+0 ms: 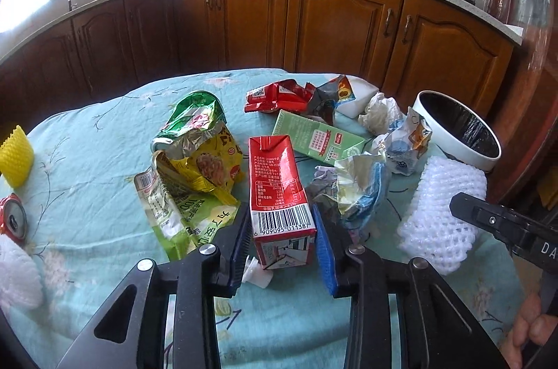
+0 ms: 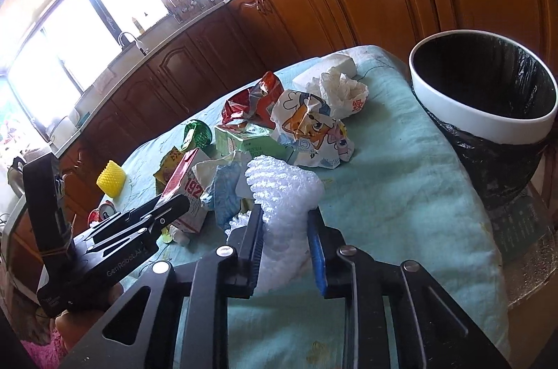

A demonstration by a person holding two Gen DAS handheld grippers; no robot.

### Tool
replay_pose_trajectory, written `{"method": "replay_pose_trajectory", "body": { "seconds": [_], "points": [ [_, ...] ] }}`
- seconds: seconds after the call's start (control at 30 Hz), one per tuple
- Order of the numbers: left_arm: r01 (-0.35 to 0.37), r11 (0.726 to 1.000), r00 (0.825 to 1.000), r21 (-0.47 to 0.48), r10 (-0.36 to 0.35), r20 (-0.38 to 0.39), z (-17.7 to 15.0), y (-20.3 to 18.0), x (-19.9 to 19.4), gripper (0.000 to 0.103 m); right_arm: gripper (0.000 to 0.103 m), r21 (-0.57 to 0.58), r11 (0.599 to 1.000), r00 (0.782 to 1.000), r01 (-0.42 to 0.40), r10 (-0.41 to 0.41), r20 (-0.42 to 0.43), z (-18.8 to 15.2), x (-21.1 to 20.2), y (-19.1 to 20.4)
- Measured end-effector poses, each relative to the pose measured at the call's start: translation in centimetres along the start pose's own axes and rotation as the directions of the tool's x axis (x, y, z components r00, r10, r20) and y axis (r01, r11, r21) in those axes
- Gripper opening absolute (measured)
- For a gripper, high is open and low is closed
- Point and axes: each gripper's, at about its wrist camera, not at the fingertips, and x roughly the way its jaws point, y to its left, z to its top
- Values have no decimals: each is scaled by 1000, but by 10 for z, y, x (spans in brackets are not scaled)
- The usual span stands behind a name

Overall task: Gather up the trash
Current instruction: 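Grasp the red-and-white carton with the left tool while the right tool grasps the white foam net, then carry both items over the black bin and open both tools to drop them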

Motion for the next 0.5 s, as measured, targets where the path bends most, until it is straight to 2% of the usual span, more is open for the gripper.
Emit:
{"method": "replay_pose_trajectory", "body": {
  "seconds": [0.27, 0.5],
  "points": [
    [56, 998, 993, 18, -58, 103, 4, -11, -52, 33, 24, -1, 1000, 998, 13, -13, 68, 7, -29, -6],
    [123, 988, 983, 93, -134, 122, 12, -42, -69, 33, 24, 34, 998, 993, 44, -48, 111, 17, -48, -29]
  ]
}}
